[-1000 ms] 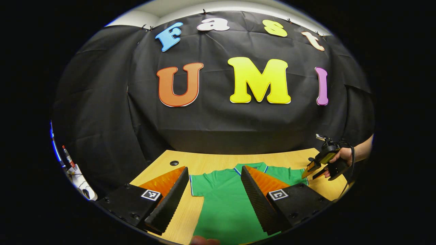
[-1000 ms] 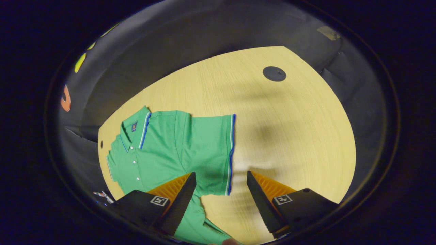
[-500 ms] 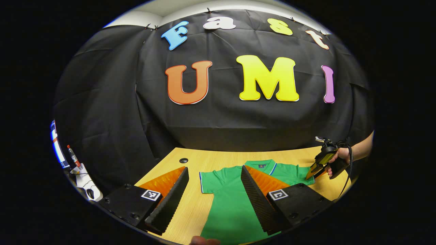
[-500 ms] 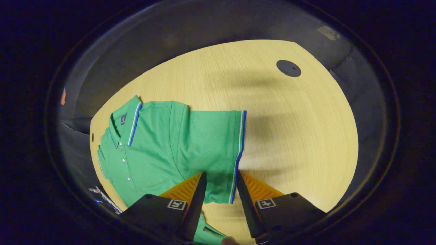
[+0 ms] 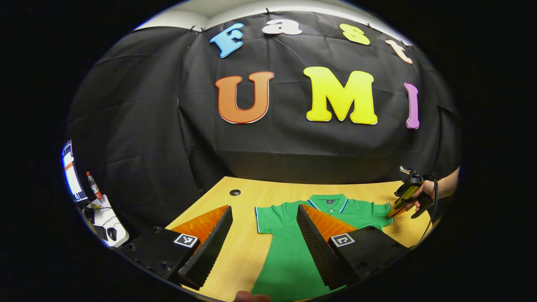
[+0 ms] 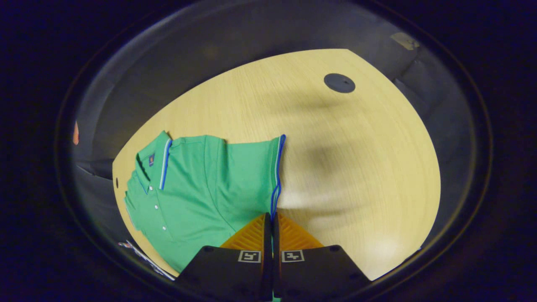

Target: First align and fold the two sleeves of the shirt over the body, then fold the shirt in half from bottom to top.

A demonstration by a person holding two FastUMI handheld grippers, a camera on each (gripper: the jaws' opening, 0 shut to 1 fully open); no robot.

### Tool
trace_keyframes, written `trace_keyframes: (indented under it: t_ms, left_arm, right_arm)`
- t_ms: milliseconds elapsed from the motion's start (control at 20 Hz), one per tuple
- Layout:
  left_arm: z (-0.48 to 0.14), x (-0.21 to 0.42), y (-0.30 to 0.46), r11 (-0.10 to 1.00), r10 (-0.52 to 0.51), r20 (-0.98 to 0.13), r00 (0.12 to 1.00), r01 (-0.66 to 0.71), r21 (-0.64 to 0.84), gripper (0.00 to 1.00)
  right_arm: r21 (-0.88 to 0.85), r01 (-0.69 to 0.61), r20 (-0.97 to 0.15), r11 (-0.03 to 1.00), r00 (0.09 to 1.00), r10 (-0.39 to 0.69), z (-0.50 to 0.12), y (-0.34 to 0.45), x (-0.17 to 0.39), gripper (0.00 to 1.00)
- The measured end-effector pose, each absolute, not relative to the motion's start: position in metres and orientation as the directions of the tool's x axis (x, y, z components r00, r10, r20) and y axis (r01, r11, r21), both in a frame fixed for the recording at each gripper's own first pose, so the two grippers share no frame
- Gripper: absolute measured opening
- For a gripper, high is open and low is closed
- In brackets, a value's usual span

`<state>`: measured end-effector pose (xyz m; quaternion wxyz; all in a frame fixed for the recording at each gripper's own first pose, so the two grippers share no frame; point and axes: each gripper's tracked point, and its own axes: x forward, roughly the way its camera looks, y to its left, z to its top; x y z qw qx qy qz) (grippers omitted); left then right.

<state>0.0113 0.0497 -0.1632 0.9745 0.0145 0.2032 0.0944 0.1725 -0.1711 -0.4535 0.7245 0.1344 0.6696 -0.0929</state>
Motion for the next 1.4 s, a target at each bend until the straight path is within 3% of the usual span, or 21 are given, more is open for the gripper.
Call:
trace_keyframes:
  t_ms: [100, 200, 550, 1150, 1350, 1400]
  left_arm:
    - [-0.165, 0.010, 0.053, 0.981, 0.193, -0.400, 0.896, -0.185, 0.057, 0.99]
    - [-0.166, 0.007, 0.055, 0.981, 0.188, -0.403, 0.895, -0.186, 0.045, 0.99]
    - [-0.170, -0.002, 0.068, 0.983, 0.174, -0.412, 0.895, -0.180, 0.024, 0.99]
    - [-0.177, -0.029, 0.124, 0.966, 0.246, -0.453, 0.857, -0.258, 0.037, 0.99]
    - [-0.171, -0.025, 0.129, 0.969, 0.236, -0.449, 0.862, -0.242, 0.044, 0.99]
    - [-0.172, -0.024, 0.127, 0.972, 0.222, -0.447, 0.867, -0.230, 0.035, 0.99]
  right_arm:
    - [0.071, 0.294, -0.993, 0.953, 0.108, 0.040, -0.442, -0.167, 0.175, 0.07]
    - [0.079, 0.307, -0.991, 0.948, 0.123, 0.042, -0.431, -0.160, 0.177, 0.03]
    - [0.116, 0.268, -0.983, 0.957, 0.170, 0.072, -0.407, -0.103, 0.190, 0.03]
    - [0.130, 0.203, -0.991, 0.971, 0.064, 0.119, -0.452, 0.000, 0.182, 0.03]
    - [0.164, 0.196, -0.984, 0.967, 0.102, 0.146, -0.449, 0.013, 0.189, 0.18]
    - [0.170, 0.194, -0.982, 0.966, 0.116, 0.149, -0.445, 0.015, 0.191, 0.34]
